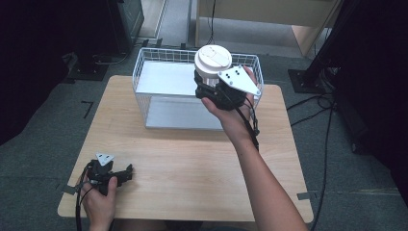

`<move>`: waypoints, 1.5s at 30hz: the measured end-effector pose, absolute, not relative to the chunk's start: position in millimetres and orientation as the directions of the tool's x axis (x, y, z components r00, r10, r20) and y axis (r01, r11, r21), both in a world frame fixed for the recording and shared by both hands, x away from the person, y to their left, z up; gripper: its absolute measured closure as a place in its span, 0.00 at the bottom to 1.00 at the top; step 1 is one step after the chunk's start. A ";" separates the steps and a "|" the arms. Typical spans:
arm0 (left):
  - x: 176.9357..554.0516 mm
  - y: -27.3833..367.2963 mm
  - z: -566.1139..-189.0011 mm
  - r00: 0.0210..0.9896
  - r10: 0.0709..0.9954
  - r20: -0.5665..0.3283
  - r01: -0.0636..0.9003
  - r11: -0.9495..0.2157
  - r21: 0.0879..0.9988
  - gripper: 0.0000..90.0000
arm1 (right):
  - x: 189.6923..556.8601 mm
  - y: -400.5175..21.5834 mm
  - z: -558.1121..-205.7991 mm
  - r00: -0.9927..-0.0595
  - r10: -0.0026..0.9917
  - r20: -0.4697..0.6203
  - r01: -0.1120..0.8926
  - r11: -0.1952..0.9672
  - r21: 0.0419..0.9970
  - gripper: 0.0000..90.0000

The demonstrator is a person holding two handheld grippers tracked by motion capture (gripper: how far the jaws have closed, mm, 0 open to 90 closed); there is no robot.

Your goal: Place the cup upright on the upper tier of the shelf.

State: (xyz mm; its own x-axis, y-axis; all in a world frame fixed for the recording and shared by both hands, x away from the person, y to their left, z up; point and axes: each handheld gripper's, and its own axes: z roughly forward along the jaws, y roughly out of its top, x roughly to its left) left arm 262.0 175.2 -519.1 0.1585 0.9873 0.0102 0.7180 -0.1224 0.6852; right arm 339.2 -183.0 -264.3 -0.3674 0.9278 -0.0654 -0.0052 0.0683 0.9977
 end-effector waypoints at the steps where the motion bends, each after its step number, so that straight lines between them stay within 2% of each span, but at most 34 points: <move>1: 262.0 175.2 -519.1 0.158 0.987 0.010 0.718 -0.122 0.685 0.00 | 341.5 -182.2 -263.9 -0.365 0.928 -0.068 -0.003 0.071 0.997 0.17; 32: 262.3 175.0 -518.9 0.162 0.987 0.008 0.720 -0.124 0.683 0.00 | 419.2 -168.1 -266.9 -0.264 0.961 -0.081 0.079 0.105 0.991 0.17; 45: 262.3 174.8 -519.1 0.160 0.987 0.008 0.718 -0.122 0.686 0.00 | 438.2 -158.5 -271.6 -0.251 0.965 -0.076 0.102 0.105 0.989 0.17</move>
